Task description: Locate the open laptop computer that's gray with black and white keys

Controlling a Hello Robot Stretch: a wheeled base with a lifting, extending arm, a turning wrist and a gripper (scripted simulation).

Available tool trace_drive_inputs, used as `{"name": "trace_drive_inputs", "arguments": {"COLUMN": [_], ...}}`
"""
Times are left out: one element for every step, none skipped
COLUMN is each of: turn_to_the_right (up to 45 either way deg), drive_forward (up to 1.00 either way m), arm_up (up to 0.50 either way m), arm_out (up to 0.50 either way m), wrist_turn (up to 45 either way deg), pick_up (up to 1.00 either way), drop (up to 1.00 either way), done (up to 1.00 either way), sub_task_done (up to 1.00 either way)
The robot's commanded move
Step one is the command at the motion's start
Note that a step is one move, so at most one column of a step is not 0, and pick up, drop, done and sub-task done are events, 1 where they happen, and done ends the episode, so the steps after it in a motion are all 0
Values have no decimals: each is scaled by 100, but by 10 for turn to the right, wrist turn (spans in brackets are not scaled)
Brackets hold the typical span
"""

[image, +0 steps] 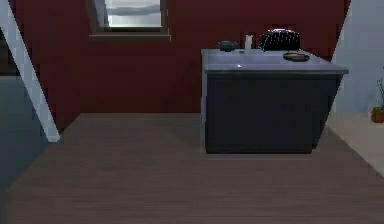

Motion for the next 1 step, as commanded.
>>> {"name": "trace_drive_inputs", "arguments": {"turn_to_the_right": [-210], "drive_forward": [0], "arm_up": [0], "arm_out": [0], "wrist_turn": [0], "pick_up": [0], "drop": [0], "done": [0], "sub_task_done": [0]}}
